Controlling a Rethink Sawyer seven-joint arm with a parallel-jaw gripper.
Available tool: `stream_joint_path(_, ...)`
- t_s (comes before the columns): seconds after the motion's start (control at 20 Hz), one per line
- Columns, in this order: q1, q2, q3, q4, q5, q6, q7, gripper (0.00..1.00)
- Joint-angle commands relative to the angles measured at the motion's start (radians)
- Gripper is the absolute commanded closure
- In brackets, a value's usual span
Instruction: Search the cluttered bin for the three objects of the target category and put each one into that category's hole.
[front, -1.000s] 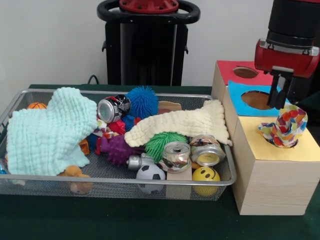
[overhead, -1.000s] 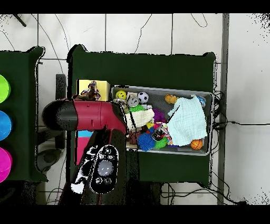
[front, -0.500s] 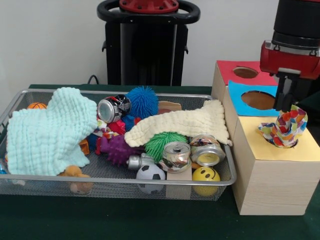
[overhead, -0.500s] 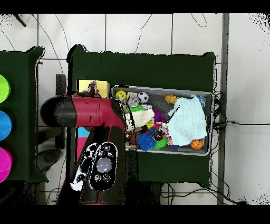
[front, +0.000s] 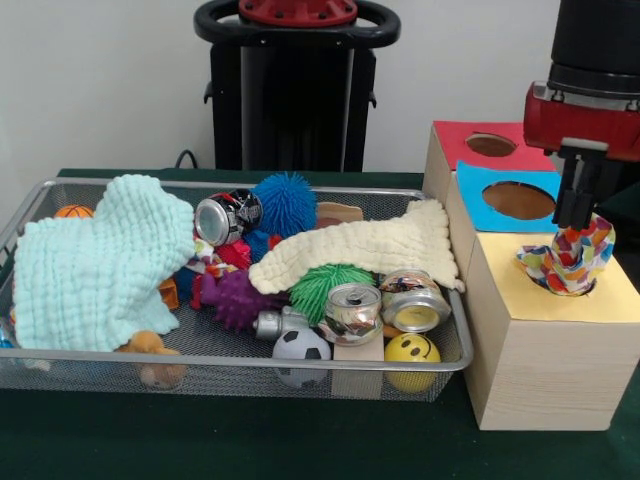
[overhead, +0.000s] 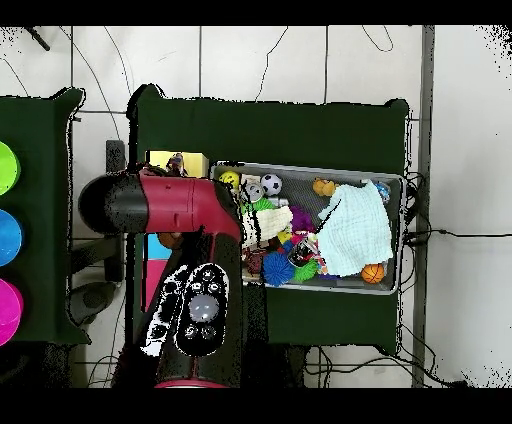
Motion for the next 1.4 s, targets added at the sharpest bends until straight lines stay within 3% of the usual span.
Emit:
stream_joint_path(0.05,-0.045,0.095,0.089,0.003,0.021,-0.075,0.136,1.0)
stream_joint_path(0.7,-0.058,0.162,0.121,0.017,0.023,-0.196,0.14,1.0)
stream_joint_path(1.4,-0.086,0.159,0.203,0.065,0.11,0.1,0.124,1.0)
